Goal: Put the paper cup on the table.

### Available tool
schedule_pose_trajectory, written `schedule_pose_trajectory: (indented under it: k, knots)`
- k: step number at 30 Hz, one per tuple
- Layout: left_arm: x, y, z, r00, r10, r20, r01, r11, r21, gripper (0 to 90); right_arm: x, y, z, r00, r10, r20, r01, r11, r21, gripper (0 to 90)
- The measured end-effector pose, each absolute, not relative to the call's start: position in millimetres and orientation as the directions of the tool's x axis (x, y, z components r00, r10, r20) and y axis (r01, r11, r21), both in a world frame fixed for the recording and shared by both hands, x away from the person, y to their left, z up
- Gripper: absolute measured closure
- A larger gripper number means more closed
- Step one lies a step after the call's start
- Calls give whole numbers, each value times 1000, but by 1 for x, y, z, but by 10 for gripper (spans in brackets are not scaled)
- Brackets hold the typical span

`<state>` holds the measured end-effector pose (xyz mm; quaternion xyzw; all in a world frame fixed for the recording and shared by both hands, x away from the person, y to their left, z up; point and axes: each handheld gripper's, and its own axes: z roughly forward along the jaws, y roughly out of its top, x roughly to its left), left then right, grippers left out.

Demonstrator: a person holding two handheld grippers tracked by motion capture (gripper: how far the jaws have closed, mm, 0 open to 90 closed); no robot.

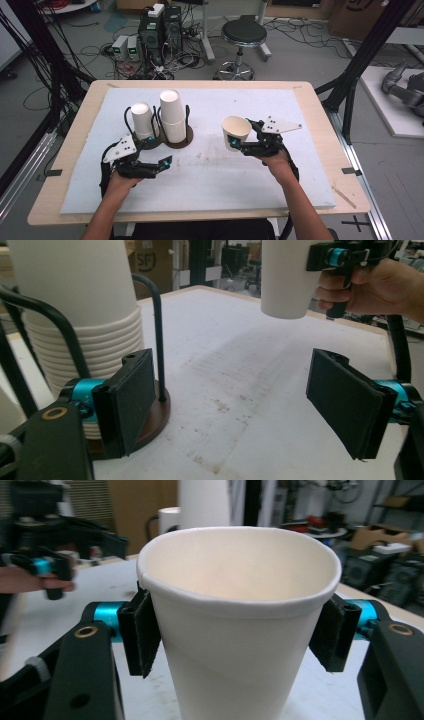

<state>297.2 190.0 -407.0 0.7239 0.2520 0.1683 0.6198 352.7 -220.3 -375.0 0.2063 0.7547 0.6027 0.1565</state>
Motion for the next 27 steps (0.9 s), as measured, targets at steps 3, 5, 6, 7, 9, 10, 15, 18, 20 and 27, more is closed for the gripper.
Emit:
schedule_pose_trajectory:
  k: [3, 5, 6, 7, 9, 10, 15, 18, 20, 27]
  knots:
    - [297, 195, -407, 809, 583, -71, 156, -96, 983, 199, 356, -227, -375, -834, 552, 5, 127, 182, 975, 329]
    - [297, 198, -408, 801, 593, -75, 158, -89, 983, 199, 359, -231, -376, -807, 590, -1, 130, 179, 975, 329]
    - [297, 200, -409, 797, 599, -77, 161, -87, 983, 199, 361, -233, -376, -794, 609, -7, 129, 179, 975, 329]
    - [297, 202, -410, 796, 601, -80, 164, -86, 983, 199, 363, -236, -377, -779, 627, -15, 127, 181, 975, 329]
    - [298, 205, -410, 789, 609, -80, 163, -81, 983, 199, 366, -241, -379, -754, 657, -5, 146, 175, 974, 327]
    - [298, 206, -410, 784, 615, -79, 161, -78, 984, 200, 368, -244, -381, -737, 676, -6, 150, 172, 974, 326]
    - [298, 216, -409, 766, 638, -81, 155, -61, 986, 200, 377, -260, -389, -671, 741, 7, 187, 160, 969, 326]
    - [299, 218, -410, 762, 642, -87, 159, -56, 986, 200, 383, -270, -396, -637, 771, 20, 209, 148, 967, 325]
    - [299, 218, -411, 762, 642, -87, 160, -56, 986, 200, 385, -274, -400, -623, 782, 30, 228, 145, 963, 325]
    - [299, 218, -411, 762, 641, -91, 165, -58, 985, 199, 390, -288, -416, -571, 819, 57, 286, 133, 949, 324]
